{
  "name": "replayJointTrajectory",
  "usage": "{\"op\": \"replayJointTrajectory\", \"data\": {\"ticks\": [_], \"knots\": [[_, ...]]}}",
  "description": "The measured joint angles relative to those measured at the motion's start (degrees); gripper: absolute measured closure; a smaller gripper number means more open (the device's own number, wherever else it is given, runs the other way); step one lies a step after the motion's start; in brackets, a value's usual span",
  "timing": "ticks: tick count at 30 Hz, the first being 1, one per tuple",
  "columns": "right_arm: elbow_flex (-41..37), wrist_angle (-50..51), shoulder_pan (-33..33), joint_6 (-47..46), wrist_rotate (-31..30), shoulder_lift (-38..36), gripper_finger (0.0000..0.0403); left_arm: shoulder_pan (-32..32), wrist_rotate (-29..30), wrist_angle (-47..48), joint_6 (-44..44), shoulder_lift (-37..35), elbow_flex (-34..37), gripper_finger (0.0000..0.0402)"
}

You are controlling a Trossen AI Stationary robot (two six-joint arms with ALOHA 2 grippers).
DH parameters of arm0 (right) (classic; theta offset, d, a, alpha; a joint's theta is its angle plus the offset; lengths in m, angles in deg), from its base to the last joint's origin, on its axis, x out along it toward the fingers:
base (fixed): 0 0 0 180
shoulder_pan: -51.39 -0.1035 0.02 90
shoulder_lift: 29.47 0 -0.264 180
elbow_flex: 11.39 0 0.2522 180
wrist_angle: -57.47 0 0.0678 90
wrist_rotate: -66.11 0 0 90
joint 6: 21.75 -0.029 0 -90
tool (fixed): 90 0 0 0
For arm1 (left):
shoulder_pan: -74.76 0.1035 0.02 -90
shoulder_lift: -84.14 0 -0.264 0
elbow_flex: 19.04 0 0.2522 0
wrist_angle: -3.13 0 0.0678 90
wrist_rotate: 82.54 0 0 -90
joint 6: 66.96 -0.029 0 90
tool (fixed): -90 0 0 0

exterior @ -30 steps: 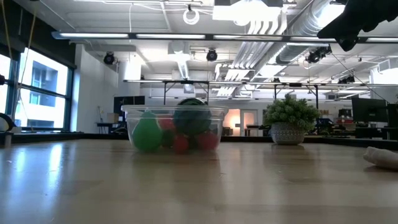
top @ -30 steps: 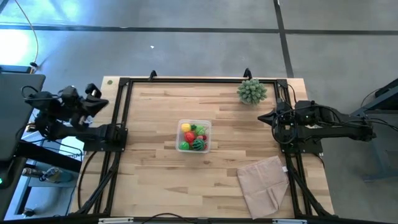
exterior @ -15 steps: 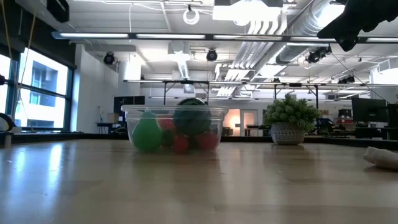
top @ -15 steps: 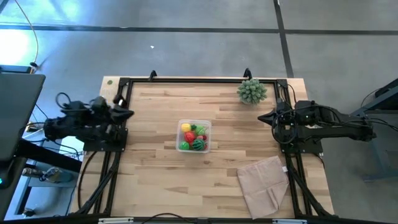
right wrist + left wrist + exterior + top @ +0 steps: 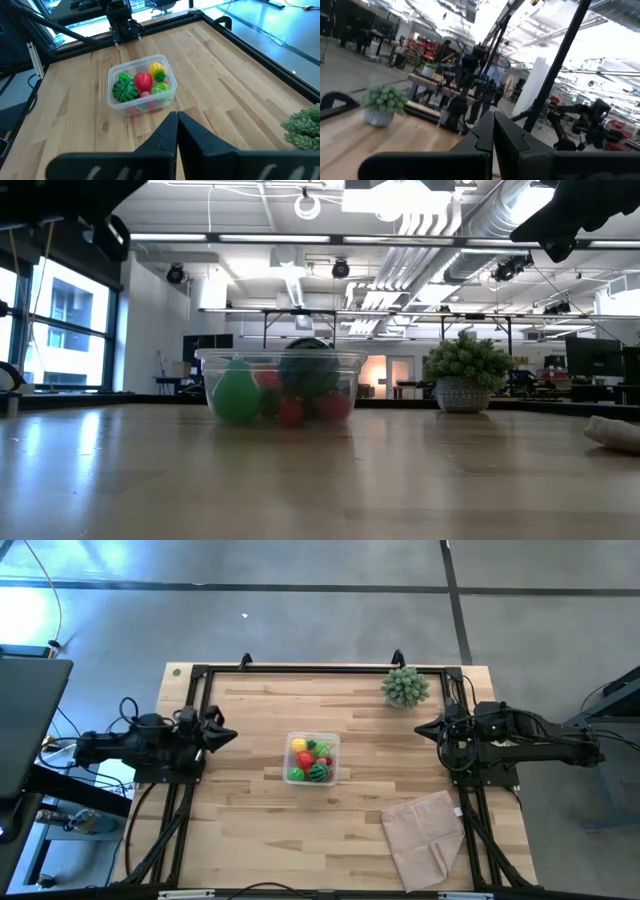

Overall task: Pick and placing Produce into tupperware
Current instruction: Return to Home Position

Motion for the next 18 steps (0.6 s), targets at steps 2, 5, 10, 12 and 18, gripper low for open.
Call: {"op": "replayJointTrajectory", "data": {"ticks": [2, 5, 10, 12, 18], "knots": [[0.0, 0.0, 0.01, -0.01, 0.0, 0.0, 0.0402, 0.0, -0.04, 0.11, 0.62, -0.02, 0.86, 0.0401], [0.01, 0.0, 0.0, 0.0, 0.01, 0.0, 0.0402, 0.0, 0.0, 0.25, 1.32, -0.02, 1.88, 0.0401], [0.0, 0.0, -0.01, 0.01, 0.0, 0.0, 0.0402, 0.0, 0.02, 0.24, 1.95, -0.02, 3.51, 0.0401], [0.0, 0.0, 0.0, 0.01, 0.01, 0.0, 0.0402, 0.0, 0.03, 0.26, 2.44, -0.01, 4.44, 0.0401], [0.0, 0.0, -0.01, 0.01, -0.01, 0.0, 0.0402, 0.0, 0.1, 0.02, 3.49, -0.02, 6.5, 0.0401]]}}
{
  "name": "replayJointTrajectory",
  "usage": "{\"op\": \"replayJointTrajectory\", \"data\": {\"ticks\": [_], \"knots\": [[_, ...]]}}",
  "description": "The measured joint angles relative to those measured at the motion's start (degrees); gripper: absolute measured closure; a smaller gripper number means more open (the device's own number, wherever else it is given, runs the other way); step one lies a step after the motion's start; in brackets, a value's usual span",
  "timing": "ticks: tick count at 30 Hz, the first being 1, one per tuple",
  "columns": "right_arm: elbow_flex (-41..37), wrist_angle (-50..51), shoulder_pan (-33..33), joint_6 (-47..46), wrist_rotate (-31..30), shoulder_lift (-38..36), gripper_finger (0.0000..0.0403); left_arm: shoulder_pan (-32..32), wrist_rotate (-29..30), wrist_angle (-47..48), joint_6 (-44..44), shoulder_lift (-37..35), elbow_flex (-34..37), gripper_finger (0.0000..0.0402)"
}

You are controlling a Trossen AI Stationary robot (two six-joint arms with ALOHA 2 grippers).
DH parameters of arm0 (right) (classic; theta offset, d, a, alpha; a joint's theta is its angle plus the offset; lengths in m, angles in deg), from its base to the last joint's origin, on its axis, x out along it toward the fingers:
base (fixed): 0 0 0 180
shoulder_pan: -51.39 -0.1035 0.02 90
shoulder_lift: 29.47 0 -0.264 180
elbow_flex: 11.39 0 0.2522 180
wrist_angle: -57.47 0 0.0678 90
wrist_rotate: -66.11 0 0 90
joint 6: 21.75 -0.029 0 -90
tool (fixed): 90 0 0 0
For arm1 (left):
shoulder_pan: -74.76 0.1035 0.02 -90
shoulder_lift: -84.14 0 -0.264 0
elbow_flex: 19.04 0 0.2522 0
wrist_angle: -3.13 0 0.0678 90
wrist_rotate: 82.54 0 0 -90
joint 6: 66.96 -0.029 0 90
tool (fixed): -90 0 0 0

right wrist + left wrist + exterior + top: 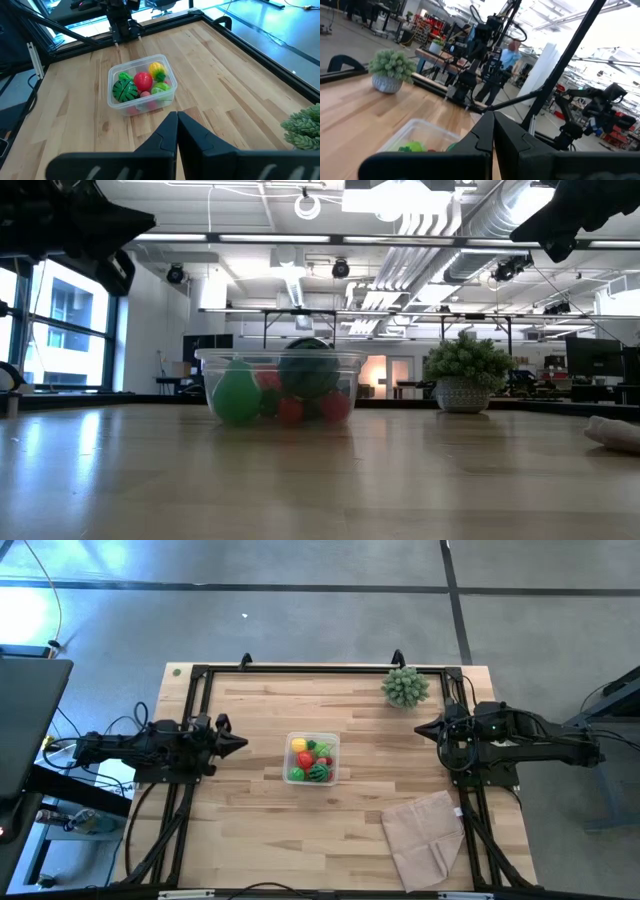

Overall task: Pick and placing Produce into tupperware
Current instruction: Return to Home Position

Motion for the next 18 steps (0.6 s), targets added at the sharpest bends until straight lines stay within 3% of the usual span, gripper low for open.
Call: {"op": "replayJointTrajectory", "data": {"ticks": [18], "knots": [[0.0, 0.0, 0.01, 0.0, 0.0, 0.0, 0.0402, 0.0, 0.99, 2.22, 4.24, 0.07, 3.58, 0.0401]]}}
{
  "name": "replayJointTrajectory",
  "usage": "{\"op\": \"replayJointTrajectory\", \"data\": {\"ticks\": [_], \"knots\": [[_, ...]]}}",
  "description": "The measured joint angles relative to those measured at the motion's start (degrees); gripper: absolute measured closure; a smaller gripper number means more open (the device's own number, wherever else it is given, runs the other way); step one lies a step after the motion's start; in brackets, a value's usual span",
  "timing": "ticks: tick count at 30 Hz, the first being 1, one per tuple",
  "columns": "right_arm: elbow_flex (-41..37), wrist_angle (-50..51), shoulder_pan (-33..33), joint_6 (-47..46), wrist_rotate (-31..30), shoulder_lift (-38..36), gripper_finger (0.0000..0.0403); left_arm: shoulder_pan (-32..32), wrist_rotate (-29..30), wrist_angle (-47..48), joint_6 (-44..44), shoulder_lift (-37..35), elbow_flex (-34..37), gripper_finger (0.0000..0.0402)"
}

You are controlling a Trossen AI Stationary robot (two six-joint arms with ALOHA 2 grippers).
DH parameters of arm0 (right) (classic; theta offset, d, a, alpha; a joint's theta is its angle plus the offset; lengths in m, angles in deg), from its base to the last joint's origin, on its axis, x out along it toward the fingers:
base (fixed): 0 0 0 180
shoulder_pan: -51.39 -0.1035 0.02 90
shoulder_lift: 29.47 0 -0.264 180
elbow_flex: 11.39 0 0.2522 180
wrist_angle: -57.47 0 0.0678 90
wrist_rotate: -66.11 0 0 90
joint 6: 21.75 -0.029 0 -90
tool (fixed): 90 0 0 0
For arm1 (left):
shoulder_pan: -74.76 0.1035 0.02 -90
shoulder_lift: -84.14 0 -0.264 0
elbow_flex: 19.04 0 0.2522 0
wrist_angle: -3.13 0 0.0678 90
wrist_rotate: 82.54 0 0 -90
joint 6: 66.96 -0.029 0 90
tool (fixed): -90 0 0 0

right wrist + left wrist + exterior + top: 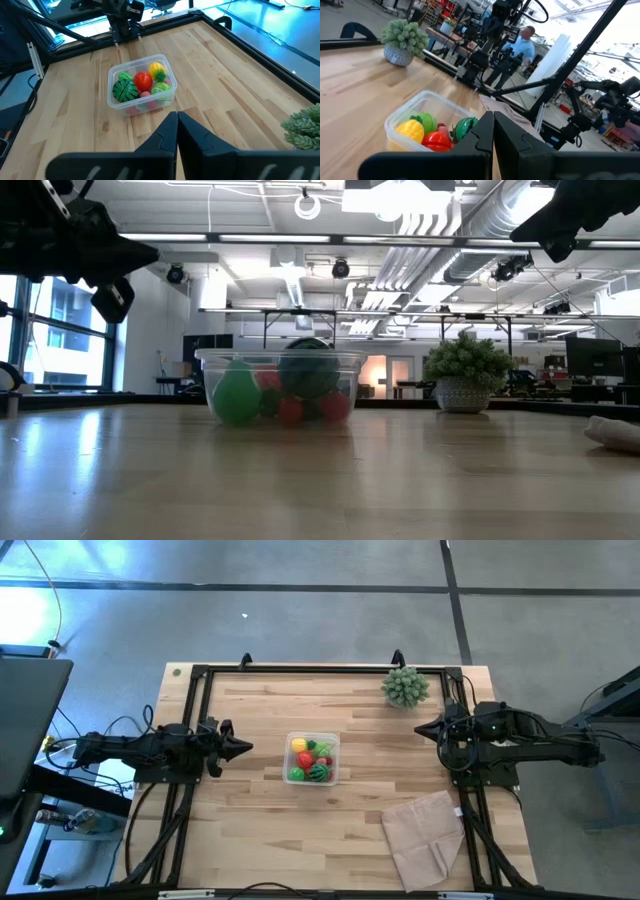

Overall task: Pick and placing Produce into tupperware
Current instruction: Return to Home Position

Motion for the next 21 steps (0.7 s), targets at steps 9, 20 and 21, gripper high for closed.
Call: {"op": "replayJointTrajectory", "data": {"ticks": [9, 20, 21], "knots": [[0.0, -0.2, -0.01, -0.04, -0.38, 0.0, 0.0402, 0.0, -0.01, 0.03, 0.02, 0.0, 0.0, 0.0401], [0.02, -36.54, 0.19, -9.75, -7.61, 2.8, 0.0402, 0.0, -0.01, 0.03, 0.02, 0.0, -0.04, 0.0401], [0.23, -40.9, 0.36, -6.8, -7.38, 2.79, 0.0402, 0.0, -0.01, 0.03, 0.02, 0.0, -0.04, 0.0401]]}}
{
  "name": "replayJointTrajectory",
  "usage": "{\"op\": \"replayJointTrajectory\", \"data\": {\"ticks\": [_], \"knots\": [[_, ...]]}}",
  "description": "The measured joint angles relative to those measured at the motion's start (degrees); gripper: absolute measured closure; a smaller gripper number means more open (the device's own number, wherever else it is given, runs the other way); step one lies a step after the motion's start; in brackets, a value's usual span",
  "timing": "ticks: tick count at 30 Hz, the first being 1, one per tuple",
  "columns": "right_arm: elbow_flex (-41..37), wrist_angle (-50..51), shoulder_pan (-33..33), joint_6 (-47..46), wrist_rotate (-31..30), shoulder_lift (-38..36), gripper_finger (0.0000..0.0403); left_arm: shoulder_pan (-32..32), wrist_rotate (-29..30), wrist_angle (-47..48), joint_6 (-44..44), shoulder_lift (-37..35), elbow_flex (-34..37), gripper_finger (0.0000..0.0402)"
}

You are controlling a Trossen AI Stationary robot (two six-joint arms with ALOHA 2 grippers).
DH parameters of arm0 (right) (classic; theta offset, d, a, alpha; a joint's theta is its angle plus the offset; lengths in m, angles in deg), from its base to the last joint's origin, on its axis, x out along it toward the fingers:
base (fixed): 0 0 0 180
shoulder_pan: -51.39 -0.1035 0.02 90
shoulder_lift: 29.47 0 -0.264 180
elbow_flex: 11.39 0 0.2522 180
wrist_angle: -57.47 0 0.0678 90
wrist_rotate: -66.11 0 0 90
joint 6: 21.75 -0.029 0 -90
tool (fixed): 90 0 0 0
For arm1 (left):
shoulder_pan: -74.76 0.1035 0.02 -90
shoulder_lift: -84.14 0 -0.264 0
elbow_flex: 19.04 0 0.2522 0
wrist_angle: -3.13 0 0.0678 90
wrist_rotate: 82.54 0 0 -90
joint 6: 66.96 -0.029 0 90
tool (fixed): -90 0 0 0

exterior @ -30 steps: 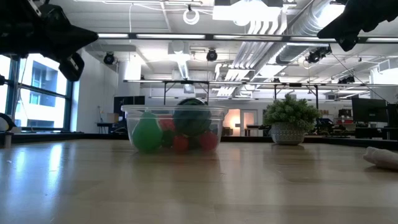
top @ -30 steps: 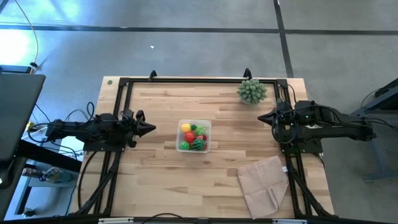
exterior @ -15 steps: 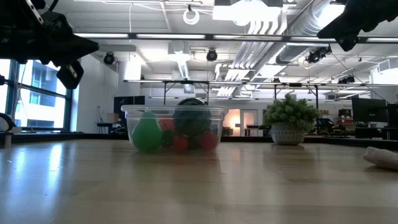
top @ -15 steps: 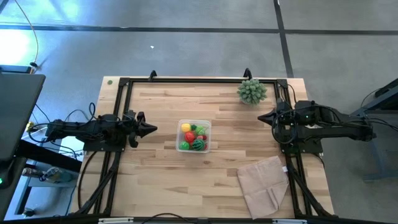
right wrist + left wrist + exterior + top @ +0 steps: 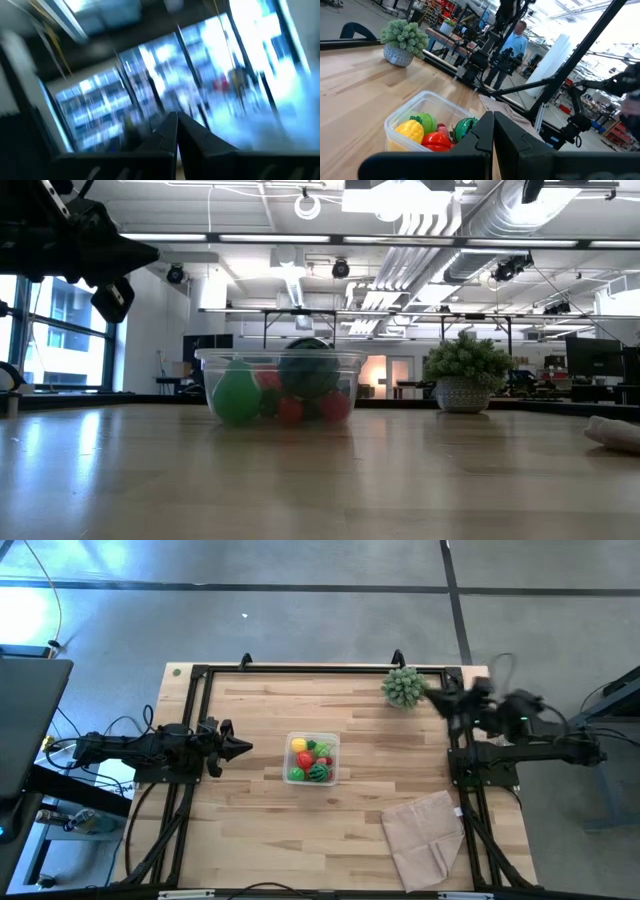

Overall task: Pick and placing Produce into tupperware
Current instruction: Return to Home Position

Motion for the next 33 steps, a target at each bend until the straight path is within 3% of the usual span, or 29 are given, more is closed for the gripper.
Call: {"op": "replayJointTrajectory", "data": {"ticks": [3, 7, 13, 22, 33], "knots": [[2.64, -6.54, 0.47, 6.62, 2.2, -1.76, 0.0402, 0.0, 0.0, 0.0, 0.0, 0.0, 0.0, 0.0401], [7.84, 1.99, 0.47, 11.12, 7.67, -7.3, 0.0402, 0.0, 0.0, 0.0, 0.0, 0.0, -0.02, 0.0401], [6.63, 8.4, 0.48, 11.08, 5.28, -15.22, 0.0402, 0.0, 0.0, 0.02, 0.0, 0.0, -0.02, 0.0401], [-4.16, 3.31, 0.48, 8.59, 2.09, -23.98, 0.0402, 0.0, 0.0, 0.02, 0.0, 0.0, -0.02, 0.0401], [-25.19, -16.53, 0.48, 0.81, 5.6, -22.53, 0.0402, -0.02, 0.0, 0.02, 0.0, 0.02, -0.04, 0.0401]]}}
